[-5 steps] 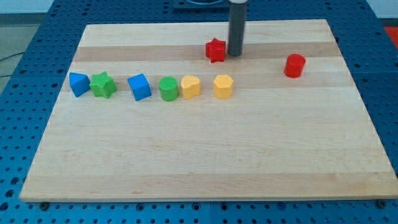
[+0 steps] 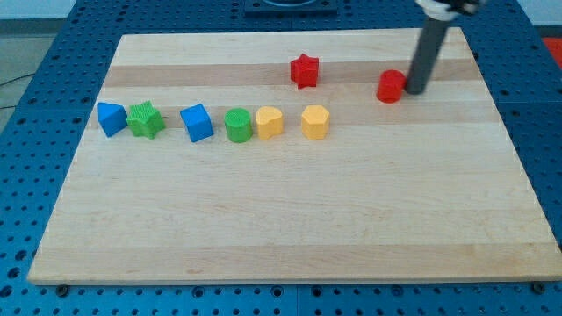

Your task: Move the red circle to the left side of the red star

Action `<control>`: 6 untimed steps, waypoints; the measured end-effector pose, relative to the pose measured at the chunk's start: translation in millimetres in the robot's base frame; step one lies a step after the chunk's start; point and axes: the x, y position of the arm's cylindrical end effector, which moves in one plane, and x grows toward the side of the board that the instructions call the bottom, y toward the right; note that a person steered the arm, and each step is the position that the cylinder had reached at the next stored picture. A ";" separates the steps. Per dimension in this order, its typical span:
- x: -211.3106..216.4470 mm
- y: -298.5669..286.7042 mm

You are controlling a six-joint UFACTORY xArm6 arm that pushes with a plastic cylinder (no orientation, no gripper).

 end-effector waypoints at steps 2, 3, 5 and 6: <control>14.6 -31.1; 41.5 -5.7; 44.2 -71.9; 12.1 -105.8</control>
